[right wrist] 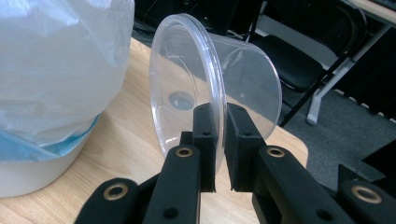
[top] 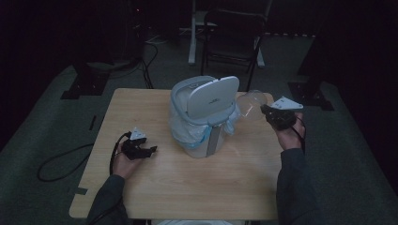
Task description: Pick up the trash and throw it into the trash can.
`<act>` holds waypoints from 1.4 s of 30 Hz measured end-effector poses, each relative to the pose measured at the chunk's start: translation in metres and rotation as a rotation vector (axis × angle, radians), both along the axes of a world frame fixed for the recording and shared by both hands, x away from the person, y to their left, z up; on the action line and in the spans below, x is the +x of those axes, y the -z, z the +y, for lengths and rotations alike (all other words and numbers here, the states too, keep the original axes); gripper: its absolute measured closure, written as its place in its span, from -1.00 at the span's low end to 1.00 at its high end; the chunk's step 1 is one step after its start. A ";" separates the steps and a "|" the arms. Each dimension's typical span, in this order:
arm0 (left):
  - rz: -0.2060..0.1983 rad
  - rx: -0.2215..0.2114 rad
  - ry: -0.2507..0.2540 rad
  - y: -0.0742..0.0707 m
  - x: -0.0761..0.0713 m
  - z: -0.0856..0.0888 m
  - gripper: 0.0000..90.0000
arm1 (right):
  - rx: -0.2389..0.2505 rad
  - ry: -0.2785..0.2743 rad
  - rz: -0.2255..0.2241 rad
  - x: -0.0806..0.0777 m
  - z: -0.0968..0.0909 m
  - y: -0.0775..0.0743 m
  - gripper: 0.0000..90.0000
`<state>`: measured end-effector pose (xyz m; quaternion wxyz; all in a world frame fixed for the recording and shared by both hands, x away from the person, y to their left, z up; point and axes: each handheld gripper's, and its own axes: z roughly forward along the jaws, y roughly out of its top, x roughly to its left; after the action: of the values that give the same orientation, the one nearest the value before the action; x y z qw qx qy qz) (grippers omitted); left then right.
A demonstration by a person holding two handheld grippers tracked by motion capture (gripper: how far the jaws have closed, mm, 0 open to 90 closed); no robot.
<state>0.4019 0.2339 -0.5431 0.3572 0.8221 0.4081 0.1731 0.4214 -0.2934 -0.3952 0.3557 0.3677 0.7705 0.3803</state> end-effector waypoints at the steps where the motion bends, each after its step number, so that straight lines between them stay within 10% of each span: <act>1: 0.000 0.000 0.000 0.000 0.000 0.000 -0.24 | -0.001 -0.002 -0.005 0.000 0.000 -0.002 0.85; 42: 0.000 0.000 0.000 0.000 0.000 0.000 -0.24 | -0.044 -0.012 -0.095 -0.001 0.008 -0.058 0.85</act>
<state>0.4019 0.2338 -0.5431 0.3573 0.8220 0.4083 0.1731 0.4203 -0.2855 -0.3375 0.3976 0.3366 0.7632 0.3823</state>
